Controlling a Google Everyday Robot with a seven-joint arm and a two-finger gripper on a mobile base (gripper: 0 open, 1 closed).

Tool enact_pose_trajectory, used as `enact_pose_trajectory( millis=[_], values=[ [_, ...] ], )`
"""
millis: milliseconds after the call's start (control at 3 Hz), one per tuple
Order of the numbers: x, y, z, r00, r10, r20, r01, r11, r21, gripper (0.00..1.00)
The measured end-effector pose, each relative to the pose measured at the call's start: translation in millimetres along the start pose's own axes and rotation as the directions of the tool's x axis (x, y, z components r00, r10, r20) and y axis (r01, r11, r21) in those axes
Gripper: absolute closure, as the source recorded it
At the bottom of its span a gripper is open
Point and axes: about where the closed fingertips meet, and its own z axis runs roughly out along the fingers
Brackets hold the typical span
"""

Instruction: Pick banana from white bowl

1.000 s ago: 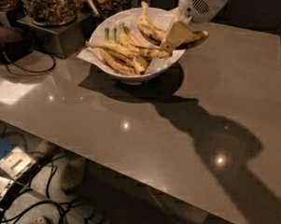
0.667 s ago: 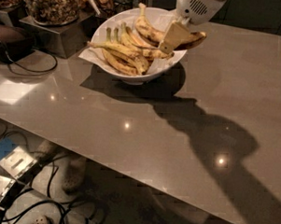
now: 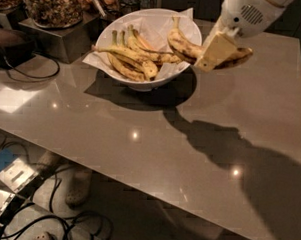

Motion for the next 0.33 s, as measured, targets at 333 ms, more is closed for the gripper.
enact_pose_trajectory(
  millis=[333],
  values=[
    [26.3, 23.1, -14.6, 0.998, 0.065, -0.001, -0.065, 0.9979, -0.004, 1.0]
  ],
)
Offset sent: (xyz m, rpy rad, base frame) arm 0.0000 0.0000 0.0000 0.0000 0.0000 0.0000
